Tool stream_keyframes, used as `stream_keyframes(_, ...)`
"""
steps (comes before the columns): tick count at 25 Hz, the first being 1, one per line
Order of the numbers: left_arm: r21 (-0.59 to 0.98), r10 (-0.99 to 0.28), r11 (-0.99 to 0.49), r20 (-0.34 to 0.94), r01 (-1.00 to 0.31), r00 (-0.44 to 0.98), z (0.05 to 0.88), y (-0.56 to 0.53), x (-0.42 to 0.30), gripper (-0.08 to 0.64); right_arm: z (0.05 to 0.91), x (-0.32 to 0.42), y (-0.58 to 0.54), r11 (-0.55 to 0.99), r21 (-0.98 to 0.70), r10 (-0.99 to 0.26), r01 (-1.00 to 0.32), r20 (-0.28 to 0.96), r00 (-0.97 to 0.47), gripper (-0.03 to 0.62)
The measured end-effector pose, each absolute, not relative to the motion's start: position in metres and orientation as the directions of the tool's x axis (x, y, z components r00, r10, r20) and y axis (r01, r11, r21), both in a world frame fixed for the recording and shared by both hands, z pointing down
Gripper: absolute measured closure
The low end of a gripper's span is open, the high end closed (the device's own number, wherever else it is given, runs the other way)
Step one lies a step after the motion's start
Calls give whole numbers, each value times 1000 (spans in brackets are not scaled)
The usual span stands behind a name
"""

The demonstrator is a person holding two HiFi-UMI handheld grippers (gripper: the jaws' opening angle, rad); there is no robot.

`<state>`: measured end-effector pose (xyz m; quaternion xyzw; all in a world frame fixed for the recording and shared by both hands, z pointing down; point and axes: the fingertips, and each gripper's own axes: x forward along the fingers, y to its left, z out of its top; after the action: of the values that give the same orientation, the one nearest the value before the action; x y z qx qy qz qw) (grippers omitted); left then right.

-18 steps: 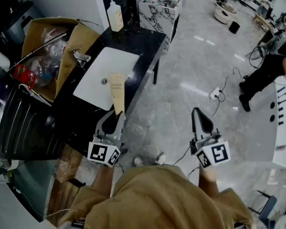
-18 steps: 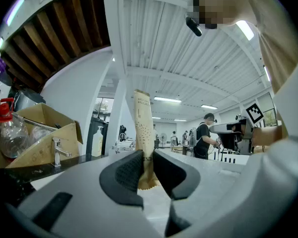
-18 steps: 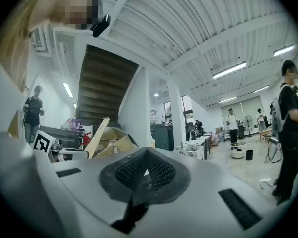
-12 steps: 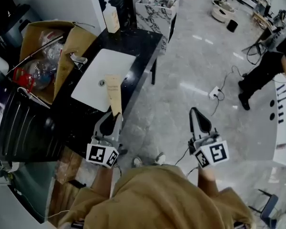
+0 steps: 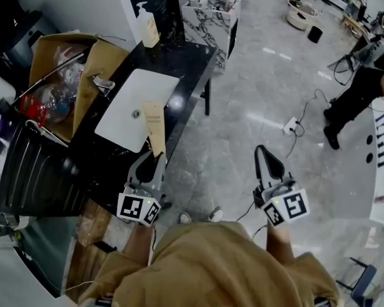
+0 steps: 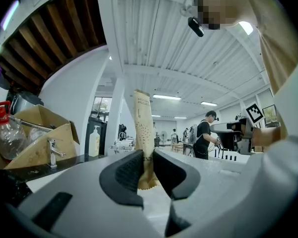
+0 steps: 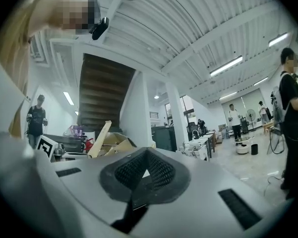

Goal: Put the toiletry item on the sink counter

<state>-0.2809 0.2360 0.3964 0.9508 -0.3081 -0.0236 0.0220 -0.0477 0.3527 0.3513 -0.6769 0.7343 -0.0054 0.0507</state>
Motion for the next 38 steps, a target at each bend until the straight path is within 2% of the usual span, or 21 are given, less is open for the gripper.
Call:
stream_keyframes(12, 32, -605, -796, -8, -605, 796, 408, 248, -232, 495, 389, 13, 374, 92, -145, -995, -985, -44, -86, 591)
stream_keyframes(20, 58, -597, -801, 3, -596, 803, 423, 218, -200, 495, 401, 36, 342, 101, -144, -995, -984, -15, -100, 591)
stream_keyframes(28, 81, -634, -770, 10, -633, 773, 438, 109, -170, 495, 394, 84, 233, 99, -102, -994, -990, 26, -102, 591)
stream_keyframes(34, 114, -622, -779, -14, -617, 783, 433, 2, -135, 495, 385, 99, 121, 117, -63, -990, -991, 68, -121, 589)
stream_keyframes(38, 153, -584, -801, 17, -579, 812, 441, -56, -112, 495, 377, 102, 46, 139, -38, -987, -990, 79, -142, 589)
